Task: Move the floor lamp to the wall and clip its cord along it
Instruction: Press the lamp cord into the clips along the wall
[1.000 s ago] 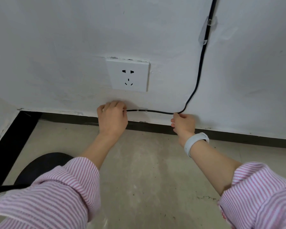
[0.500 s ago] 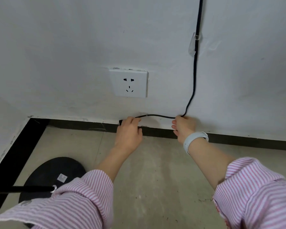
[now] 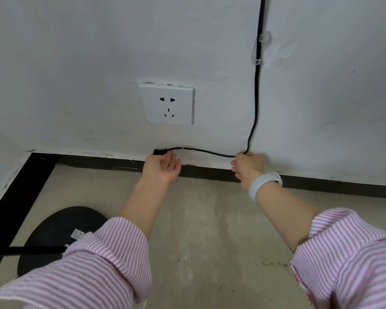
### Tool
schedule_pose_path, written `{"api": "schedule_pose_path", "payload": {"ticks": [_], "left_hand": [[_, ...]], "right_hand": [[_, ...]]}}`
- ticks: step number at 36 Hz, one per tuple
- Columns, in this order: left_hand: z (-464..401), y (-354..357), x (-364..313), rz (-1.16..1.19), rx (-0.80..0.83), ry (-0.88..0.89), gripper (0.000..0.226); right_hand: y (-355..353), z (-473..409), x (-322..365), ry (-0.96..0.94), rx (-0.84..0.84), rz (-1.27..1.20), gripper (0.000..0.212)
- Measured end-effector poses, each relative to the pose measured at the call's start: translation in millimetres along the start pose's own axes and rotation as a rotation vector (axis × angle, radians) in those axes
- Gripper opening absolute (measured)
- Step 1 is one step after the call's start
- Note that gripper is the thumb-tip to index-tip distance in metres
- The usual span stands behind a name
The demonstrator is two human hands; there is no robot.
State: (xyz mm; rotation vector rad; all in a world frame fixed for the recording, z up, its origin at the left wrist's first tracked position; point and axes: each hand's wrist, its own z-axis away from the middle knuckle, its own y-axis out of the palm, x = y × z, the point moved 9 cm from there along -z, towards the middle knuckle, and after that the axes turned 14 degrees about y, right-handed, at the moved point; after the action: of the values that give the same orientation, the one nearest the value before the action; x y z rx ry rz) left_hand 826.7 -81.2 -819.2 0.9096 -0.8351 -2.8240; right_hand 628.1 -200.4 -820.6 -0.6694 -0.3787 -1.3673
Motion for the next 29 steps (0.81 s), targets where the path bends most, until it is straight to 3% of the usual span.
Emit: {"api": "schedule_pose_path", "payload": {"ticks": [5,9,13,16,19,25,29], "left_hand": [[4,2,-7,-0.093,0.01,0.045,0.02],[8,6,-5,-0.246,0.054,0.077,0.03],[8,9,-5,-0.363,0.077,0.099,0.021],[5,8,-6,-0.421,0.092,0.085,0.005],[1,3,-7,-0.448,0.092,0.075,0.01],[-1,1,-7,-0.524,0.118,0.087,0.009],[1,3,-8,-0.644,0.173,0.115,0.03]], "right_hand": [[-1,2,-1,0.016,-0.01,-0.065,0.03],[-12,1,2,0.019,-0.059,-0.069,0.032],[-14,1,2,0.056,0.023,-0.101,0.026],[-13,6,4,0.033,0.015,0.015,0.018],[-7,6,-3,0.076,0.065,0.124,0.034],[11,15,-14,0.093,0.141,0.42,0.021],[24,23,-7,-0.043,0.154,0.54,0.04]]}}
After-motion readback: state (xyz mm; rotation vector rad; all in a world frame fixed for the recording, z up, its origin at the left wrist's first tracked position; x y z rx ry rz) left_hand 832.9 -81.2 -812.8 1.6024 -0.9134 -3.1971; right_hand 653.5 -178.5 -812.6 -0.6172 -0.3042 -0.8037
